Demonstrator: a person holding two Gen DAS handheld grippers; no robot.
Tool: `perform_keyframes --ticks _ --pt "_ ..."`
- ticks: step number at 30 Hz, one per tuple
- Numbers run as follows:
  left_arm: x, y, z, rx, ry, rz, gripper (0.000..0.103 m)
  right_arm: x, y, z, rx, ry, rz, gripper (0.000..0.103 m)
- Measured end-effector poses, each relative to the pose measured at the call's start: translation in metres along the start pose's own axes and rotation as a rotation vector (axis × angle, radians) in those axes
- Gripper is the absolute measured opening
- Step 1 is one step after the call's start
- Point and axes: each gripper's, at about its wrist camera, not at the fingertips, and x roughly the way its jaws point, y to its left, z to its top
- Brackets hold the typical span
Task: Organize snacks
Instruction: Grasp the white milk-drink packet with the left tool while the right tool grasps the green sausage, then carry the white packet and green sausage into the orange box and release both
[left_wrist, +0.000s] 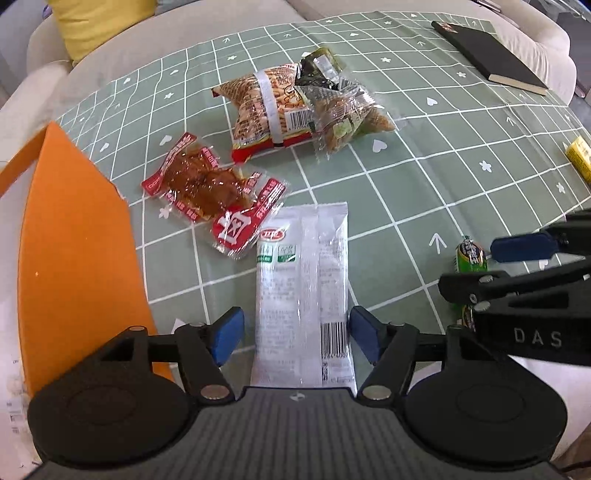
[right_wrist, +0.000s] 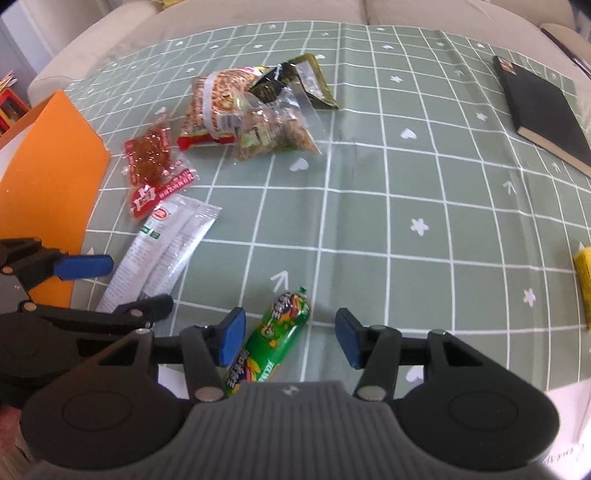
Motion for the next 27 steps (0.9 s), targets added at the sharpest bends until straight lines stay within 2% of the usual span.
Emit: perform_keyframes --ticks 2,3,4,7,10,12,16,23,27 --pt "0.001 0.002 0.002 -0.020 0.002 -0.019 0.076 0.000 0.001 -0.001 -0.002 0.001 -0.004 0.048" --pt "0.002 0.004 0.002 -0.033 0.004 -0.034 0.071 -0.001 0.002 -0.001 -0.005 -0.001 -0.002 0.040" --pt "0.002 0.005 0.003 -0.047 0.006 -0.047 0.065 -0.001 0.003 -0.002 -0.010 -0.004 0.009 0.036" --pt "0.001 0.003 0.003 -0.051 0.004 -0.050 0.057 -0.001 0.007 -0.003 -0.031 -0.012 0.011 0.034" --pt "-0.001 -0.001 0.002 -0.042 -0.010 -0.038 0.055 -0.001 0.006 -0.002 -0.027 -0.016 0.023 0.031" --pt "-0.003 0.002 0.000 -0.067 -0.015 -0.058 0.054 -0.003 0.005 -0.001 -0.021 -0.021 0.032 0.029" --pt "-0.014 0.006 -0.002 -0.103 -0.027 -0.070 0.053 -0.013 0.010 0.002 -0.056 -0.072 0.026 0.028" --pt "-0.050 0.017 -0.007 -0.144 -0.072 -0.079 0.053 -0.028 0.012 0.000 -0.088 -0.135 0.042 0.026" --pt "-0.078 0.025 -0.010 -0.160 -0.126 -0.102 0.053 -0.036 0.012 -0.002 -0.074 -0.152 0.042 0.025"
